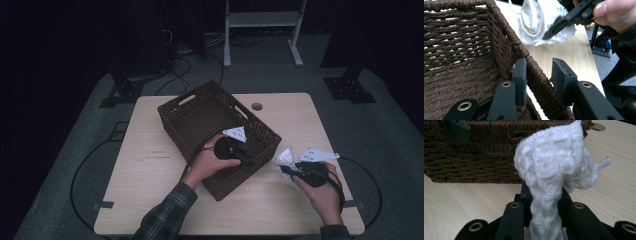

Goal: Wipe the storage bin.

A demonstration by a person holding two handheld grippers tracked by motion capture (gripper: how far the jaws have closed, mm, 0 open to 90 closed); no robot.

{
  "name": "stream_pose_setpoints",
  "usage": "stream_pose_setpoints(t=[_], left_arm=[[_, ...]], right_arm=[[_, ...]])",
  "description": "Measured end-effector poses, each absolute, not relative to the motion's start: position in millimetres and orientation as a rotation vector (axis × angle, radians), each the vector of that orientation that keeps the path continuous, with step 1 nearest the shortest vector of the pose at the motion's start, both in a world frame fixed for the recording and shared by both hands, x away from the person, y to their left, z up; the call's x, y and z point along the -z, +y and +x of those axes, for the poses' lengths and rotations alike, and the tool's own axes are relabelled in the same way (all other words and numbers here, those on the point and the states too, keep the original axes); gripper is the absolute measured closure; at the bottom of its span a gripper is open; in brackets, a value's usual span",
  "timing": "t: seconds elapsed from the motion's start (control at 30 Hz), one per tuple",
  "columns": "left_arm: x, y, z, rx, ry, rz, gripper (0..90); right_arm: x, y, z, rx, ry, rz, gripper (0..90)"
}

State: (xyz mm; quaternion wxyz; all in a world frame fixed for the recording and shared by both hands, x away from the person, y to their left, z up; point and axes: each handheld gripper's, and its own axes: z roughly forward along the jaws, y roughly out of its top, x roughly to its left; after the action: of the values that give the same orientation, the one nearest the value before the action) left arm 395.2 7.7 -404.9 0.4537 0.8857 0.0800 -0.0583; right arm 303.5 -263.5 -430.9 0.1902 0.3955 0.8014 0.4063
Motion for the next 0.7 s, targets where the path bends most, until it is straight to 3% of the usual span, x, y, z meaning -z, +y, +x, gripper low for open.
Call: stream_pose_setpoints(t=[0.7], left_arm=[[405.3,8.1,394.8,0.148,0.207,2.183,65.0]], right_arm=[[413.8,-264.3,322.7,-1.176,2.221,1.078,73.8]])
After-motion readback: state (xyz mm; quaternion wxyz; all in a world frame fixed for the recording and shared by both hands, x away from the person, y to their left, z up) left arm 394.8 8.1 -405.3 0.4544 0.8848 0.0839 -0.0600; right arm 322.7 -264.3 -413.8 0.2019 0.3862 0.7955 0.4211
